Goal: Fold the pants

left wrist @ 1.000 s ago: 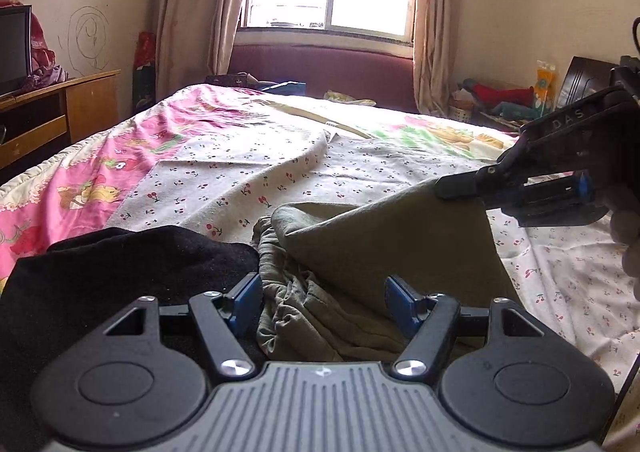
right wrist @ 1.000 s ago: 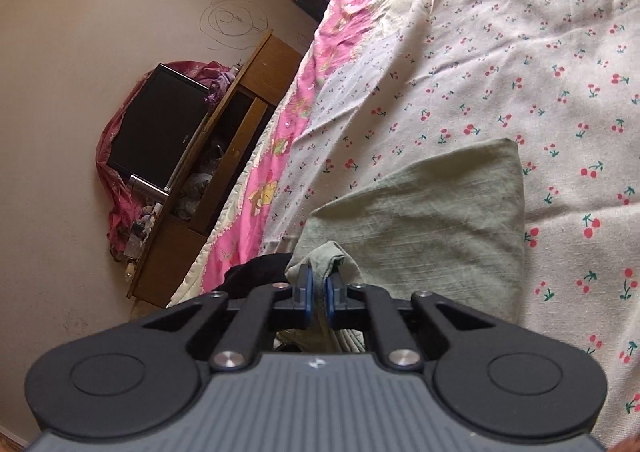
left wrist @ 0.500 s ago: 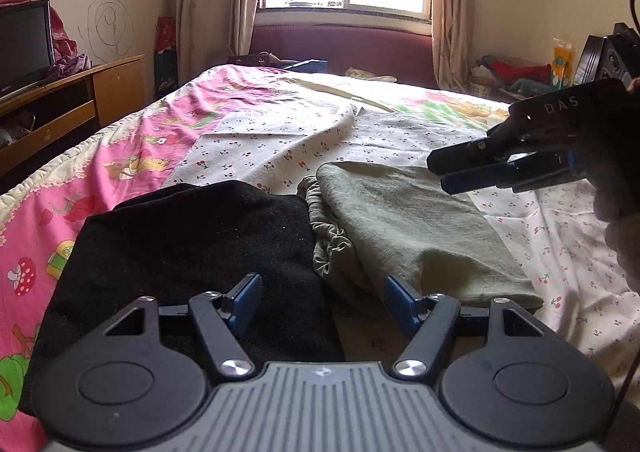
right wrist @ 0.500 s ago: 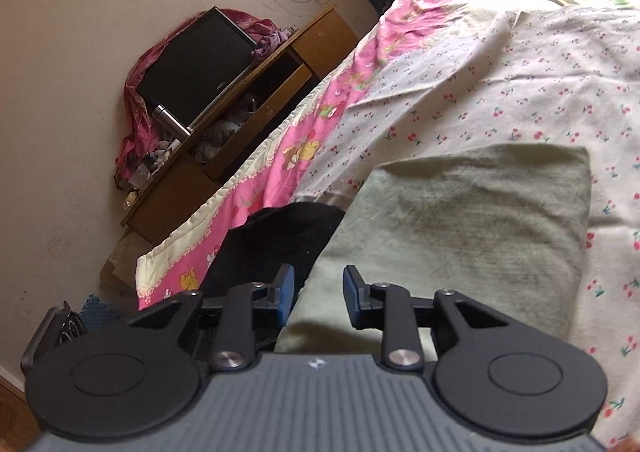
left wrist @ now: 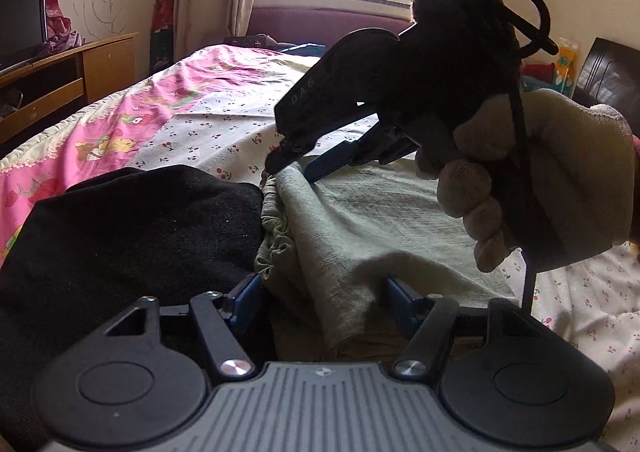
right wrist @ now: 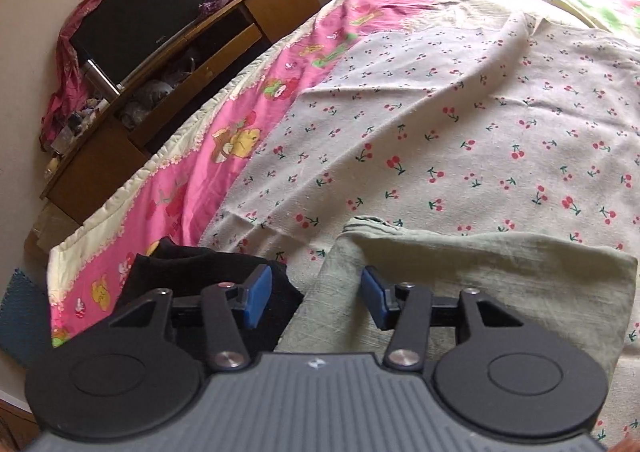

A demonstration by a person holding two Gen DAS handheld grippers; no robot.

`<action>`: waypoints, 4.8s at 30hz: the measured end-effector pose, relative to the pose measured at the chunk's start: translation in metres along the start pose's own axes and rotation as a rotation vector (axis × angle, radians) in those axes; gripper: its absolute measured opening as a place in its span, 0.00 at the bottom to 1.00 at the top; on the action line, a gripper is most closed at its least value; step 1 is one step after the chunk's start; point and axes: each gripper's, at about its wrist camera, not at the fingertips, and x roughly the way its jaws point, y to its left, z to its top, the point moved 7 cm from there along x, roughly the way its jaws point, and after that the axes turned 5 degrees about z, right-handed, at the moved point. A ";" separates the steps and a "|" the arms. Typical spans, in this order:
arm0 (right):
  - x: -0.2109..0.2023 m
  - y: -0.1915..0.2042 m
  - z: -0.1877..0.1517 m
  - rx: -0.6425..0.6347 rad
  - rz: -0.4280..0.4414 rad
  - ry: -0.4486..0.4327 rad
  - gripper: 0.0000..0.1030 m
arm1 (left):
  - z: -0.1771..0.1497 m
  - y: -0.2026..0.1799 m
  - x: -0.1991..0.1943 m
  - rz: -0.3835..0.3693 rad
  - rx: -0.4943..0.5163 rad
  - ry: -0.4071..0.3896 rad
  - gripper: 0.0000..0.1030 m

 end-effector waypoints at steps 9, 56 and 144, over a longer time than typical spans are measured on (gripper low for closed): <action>-0.054 -0.019 0.024 0.105 -0.002 -0.146 0.05 | 0.021 0.013 -0.008 -0.024 -0.033 -0.083 0.31; -0.070 -0.149 -0.086 0.547 0.286 -0.112 0.58 | 0.057 0.000 0.095 0.090 0.296 0.158 0.52; -0.180 -0.121 -0.055 0.207 -0.173 -0.220 0.40 | 0.002 -0.089 -0.006 -0.106 0.016 0.120 0.38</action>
